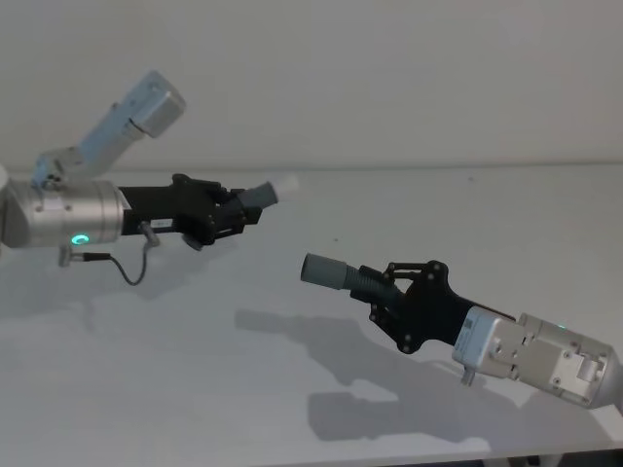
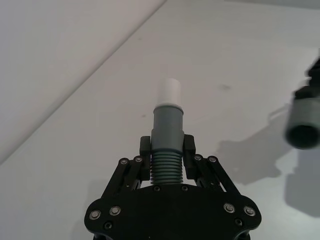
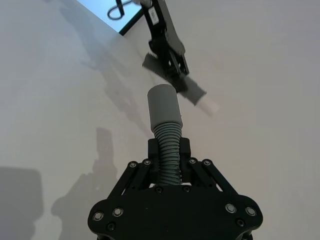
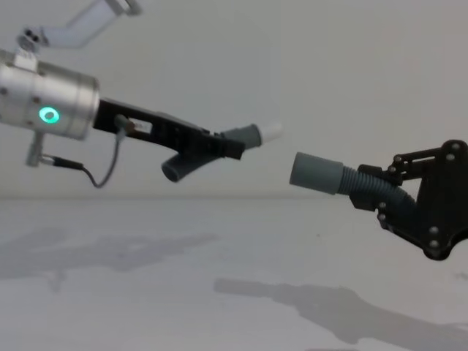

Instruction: Use both hands to pick up one end of the pipe from the table, align the ends, and insert them.

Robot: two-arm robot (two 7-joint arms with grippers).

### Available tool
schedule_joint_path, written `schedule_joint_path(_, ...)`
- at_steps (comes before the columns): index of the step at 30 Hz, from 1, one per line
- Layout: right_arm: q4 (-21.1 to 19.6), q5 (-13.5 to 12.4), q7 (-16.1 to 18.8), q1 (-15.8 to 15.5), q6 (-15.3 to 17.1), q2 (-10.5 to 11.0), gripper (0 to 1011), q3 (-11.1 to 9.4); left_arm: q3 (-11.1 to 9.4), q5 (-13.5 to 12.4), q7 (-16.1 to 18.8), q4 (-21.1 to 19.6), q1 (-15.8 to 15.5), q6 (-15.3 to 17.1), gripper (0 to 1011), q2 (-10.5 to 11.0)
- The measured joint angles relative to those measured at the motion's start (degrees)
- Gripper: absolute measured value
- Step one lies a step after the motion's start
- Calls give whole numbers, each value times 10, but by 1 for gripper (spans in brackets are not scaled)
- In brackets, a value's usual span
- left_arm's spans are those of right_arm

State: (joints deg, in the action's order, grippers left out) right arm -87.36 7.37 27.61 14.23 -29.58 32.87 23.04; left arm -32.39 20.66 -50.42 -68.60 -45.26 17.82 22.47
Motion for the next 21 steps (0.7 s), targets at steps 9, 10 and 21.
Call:
schedule_joint_path(9,0,0,0,0,0,0,203,0,5,27,-50,-30,0,6,336,33)
schedule_joint_path(10,0,0,0,0,0,0,203,0,5,29,-53,-32,1,7,336,35)
schedule_joint_path(21,4,7,-1,6,-11,3,204,3,5,46,-82,-52,3,16,336,57)
